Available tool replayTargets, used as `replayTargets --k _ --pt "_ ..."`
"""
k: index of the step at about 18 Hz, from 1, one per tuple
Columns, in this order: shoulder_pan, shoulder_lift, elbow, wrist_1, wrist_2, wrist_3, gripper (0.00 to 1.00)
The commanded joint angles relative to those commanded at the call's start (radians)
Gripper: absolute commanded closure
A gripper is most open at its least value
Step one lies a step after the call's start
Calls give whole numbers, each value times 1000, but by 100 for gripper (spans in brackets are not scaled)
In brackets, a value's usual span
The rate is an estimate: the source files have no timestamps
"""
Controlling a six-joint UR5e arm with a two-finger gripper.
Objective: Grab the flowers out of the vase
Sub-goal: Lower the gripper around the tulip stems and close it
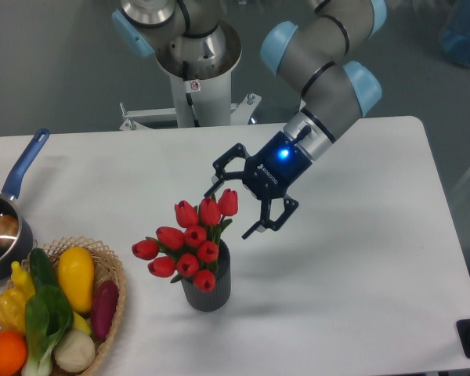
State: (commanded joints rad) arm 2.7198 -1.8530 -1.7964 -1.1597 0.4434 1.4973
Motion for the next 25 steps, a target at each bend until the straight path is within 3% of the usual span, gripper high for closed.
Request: replayTargets --k 5,6,11,17,18,25 --pt "-25 -34 17 55 -3 -37 0" --pt "-26 -34 17 61 -3 -45 6" --pt "-32 -34 19 63 -25 -48 44" --pt "-48 -2 8 60 -8 -49 96" --pt "-49 3 6 58 -8 -52 100" --pt "-51 46 9 58 41 -221 100"
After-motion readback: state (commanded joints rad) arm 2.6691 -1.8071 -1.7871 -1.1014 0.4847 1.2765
